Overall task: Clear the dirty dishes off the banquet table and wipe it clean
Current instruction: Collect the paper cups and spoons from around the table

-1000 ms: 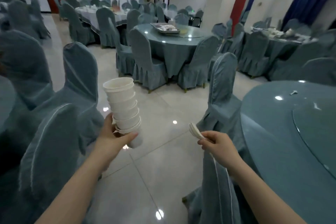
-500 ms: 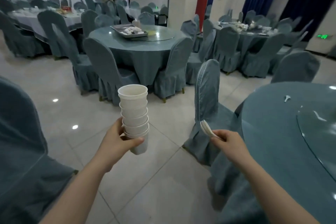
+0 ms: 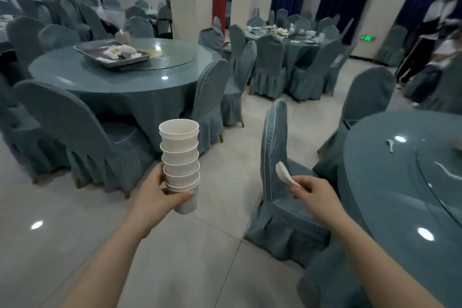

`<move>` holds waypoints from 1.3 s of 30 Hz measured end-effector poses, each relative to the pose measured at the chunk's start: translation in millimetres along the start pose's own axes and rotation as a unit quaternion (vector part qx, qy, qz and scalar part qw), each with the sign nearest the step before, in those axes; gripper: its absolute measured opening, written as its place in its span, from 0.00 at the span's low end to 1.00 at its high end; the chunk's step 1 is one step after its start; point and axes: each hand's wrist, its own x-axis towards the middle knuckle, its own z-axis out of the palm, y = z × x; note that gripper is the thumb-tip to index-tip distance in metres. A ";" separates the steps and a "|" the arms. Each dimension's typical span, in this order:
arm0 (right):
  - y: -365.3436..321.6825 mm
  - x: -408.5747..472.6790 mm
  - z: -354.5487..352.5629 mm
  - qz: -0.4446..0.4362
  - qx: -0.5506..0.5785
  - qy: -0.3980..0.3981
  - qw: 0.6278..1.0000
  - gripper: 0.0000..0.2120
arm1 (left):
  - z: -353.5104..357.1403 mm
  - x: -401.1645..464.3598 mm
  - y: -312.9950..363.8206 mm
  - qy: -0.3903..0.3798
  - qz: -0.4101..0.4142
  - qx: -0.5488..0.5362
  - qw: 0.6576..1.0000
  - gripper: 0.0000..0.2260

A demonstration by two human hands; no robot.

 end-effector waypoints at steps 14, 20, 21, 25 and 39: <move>-14.1 314.0 -23.3 0.017 0.007 0.112 0.994 0.18 | 95.9 377.1 2.5 -0.143 0.026 -0.018 0.989 0.25; -6.4 451.2 -18.8 0.055 0.008 0.145 0.988 0.16 | 107.5 534.2 -7.6 -0.185 0.013 0.001 0.983 0.25; -5.9 471.7 -18.4 0.059 0.011 0.152 0.987 0.15 | 113.1 561.7 -8.5 -0.191 0.018 0.002 0.981 0.25; 3.5 551.3 -11.3 0.105 0.028 0.188 0.976 0.13 | 146.0 675.7 -10.6 -0.237 0.039 0.002 0.971 0.24; 88.9 670.3 -62.6 0.300 -0.006 0.362 0.883 0.15 | 358.5 926.7 1.6 -0.452 0.055 0.022 0.890 0.25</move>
